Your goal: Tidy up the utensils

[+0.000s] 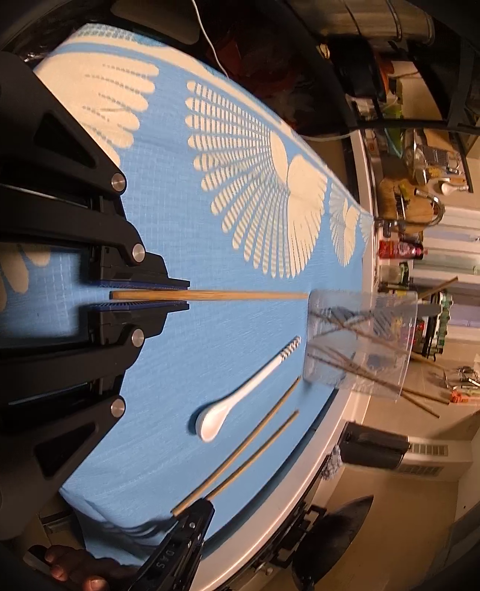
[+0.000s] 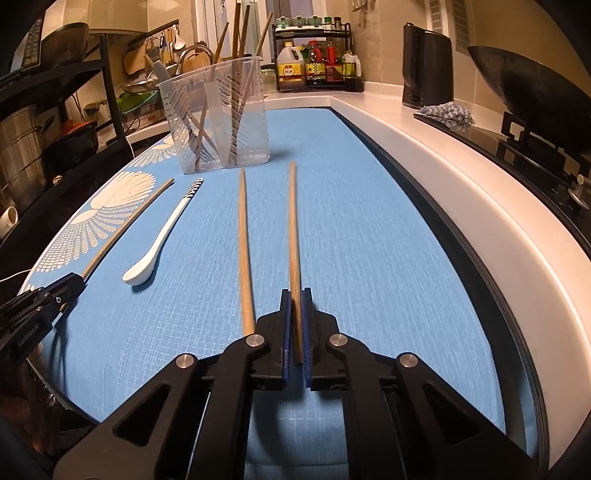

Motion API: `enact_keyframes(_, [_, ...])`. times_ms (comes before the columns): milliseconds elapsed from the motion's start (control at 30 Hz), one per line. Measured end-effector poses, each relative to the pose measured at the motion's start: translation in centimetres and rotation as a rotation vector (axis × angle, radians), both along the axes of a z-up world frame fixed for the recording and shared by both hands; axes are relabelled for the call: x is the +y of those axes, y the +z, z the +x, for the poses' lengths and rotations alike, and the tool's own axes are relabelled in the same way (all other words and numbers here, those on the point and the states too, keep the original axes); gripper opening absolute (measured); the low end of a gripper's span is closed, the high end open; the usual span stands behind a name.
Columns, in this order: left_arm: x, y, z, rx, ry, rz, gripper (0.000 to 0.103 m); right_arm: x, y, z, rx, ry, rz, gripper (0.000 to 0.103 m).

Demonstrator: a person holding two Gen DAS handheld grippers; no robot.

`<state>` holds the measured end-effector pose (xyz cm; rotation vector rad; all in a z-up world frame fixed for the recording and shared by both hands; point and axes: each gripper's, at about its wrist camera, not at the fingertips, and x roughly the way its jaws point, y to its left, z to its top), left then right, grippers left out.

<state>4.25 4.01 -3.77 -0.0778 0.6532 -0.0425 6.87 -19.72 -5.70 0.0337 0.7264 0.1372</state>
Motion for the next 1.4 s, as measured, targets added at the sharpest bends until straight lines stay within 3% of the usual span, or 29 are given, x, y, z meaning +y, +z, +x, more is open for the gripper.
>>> enact_keyframes(200, [0.6, 0.1, 0.1, 0.004, 0.002, -0.027, 0.006, -0.1, 0.0, 0.0, 0.000, -0.010, 0.007, 0.006])
enact_keyframes(1100, [0.0, 0.1, 0.1, 0.003, -0.009, -0.008, 0.006, -0.4, 0.1, 0.3, 0.016, -0.016, 0.033, 0.005])
enact_keyframes(1400, [0.6, 1.1, -0.5, -0.027, -0.007, -0.034, 0.006, -1.2, 1.7, -0.4, -0.024, -0.030, 0.046, 0.005])
